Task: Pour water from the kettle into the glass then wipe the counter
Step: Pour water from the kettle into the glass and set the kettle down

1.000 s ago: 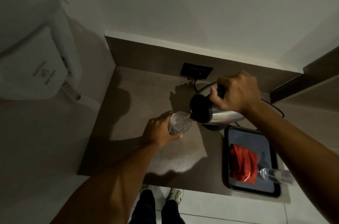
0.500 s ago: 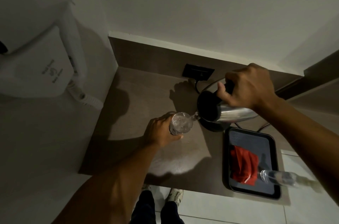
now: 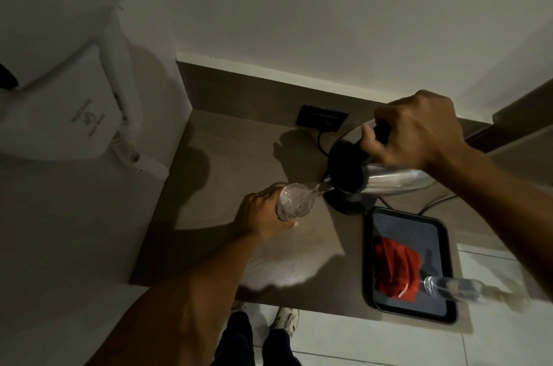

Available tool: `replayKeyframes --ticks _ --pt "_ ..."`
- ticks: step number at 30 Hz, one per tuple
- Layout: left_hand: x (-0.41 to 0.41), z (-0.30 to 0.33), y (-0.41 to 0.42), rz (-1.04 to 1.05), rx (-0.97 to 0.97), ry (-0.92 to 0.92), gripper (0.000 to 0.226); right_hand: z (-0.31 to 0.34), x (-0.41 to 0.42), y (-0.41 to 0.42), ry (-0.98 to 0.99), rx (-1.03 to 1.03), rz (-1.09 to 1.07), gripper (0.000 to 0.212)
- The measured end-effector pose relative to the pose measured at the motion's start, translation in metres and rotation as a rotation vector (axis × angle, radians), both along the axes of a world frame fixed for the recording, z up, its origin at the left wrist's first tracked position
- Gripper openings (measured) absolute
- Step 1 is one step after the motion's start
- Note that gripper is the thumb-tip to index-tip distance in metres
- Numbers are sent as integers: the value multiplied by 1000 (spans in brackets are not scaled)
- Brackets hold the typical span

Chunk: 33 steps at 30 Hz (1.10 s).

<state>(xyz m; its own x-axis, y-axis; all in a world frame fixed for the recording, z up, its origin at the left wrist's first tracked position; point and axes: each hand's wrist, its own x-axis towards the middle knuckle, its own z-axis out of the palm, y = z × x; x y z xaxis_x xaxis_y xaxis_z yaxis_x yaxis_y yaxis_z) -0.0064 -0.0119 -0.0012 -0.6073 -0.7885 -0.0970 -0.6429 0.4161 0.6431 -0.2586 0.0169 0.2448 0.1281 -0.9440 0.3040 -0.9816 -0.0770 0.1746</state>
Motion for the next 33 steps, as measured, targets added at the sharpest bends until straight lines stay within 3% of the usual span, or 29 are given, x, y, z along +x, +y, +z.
replayKeyframes --ticks 7,16,19,24,33 --pt "-1 -1 1 4 -20 -12 90 1 0 -1 20 20 -2 53" --pt "-1 2 2 6 -35 -49 93 -21 -2 7 -144 20 -45 47" --pt "-1 2 2 5 -28 -65 94 -40 -12 13 -271 29 -84 46" --pt "0 0 4 17 -30 -71 96 -76 -28 28 -639 -56 -186 44" --pt "-2 -3 5 23 -31 -82 97 -116 -59 45 -1215 -229 -547 29"
